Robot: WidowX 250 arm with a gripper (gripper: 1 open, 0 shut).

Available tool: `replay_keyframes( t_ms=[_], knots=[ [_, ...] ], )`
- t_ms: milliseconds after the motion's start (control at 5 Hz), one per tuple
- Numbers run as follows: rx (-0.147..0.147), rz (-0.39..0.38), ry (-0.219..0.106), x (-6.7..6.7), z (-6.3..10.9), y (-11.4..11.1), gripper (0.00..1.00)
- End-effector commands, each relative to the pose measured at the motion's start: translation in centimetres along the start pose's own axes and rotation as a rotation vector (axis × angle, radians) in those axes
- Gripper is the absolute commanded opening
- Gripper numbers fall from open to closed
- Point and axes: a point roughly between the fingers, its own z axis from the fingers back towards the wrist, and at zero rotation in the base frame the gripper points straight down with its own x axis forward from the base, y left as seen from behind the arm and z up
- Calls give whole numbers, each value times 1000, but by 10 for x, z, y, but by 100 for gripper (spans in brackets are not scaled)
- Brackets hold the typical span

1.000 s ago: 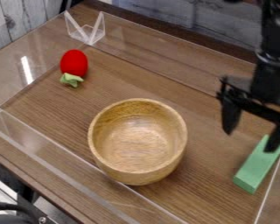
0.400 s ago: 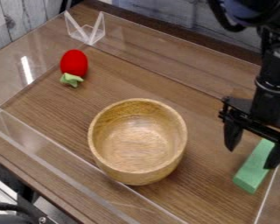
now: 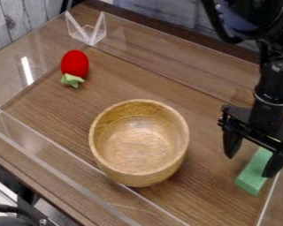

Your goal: Put the green stick in the brown bowl

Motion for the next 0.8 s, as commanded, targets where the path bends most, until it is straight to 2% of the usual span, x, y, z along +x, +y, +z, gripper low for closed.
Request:
replay_keyframes(
  t_ms=[0, 600],
  knots=[
    [-5, -14, -70, 6, 10, -4, 100],
    [3, -23, -138, 10, 7, -3, 100]
  ],
)
